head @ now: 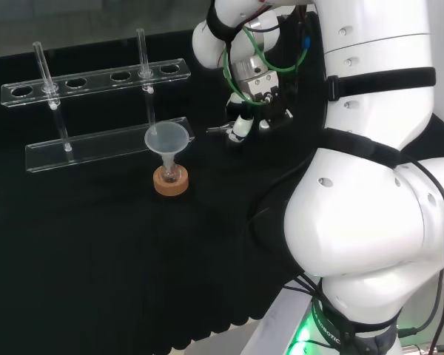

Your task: Pick up the weighing funnel.

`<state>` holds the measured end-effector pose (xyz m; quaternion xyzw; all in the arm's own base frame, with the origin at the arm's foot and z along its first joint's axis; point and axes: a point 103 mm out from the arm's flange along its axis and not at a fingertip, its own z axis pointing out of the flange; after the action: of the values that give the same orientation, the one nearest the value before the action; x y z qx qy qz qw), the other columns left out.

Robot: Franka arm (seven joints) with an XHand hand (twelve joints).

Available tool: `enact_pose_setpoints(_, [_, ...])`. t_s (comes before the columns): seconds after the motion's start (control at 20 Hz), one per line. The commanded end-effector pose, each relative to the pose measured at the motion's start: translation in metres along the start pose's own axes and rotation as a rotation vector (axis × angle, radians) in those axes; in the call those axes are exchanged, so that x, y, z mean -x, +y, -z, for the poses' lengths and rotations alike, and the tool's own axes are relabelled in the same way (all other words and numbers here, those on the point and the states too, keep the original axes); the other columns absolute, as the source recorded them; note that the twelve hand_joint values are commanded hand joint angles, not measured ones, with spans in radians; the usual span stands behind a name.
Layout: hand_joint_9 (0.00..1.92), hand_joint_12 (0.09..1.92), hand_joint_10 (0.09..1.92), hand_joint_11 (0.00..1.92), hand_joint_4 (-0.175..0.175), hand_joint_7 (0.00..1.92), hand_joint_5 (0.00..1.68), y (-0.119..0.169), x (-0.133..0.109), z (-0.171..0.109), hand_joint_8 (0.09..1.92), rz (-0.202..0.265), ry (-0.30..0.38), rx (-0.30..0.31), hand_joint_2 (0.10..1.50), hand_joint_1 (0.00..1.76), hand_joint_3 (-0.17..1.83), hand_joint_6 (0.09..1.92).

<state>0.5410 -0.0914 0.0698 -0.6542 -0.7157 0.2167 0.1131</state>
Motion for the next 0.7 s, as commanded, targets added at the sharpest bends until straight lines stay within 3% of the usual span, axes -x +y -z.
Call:
enact_pose_setpoints(0.05, [0.61, 1.32, 0.56, 0.34, -0.028, 0.29, 0.42, -0.0027, -0.0083, 0.0084, 0.68, 0.028, 0.007, 0.055, 0.58, 0.73, 0.48, 0.25])
enact_pose_setpoints(0.7, [0.66, 1.31, 0.55, 0.39, -0.018, 0.39, 0.52, 0.0007, -0.0056, 0.0064, 0.66, -0.007, -0.026, 0.055, 0.63, 0.81, 0.48, 0.27])
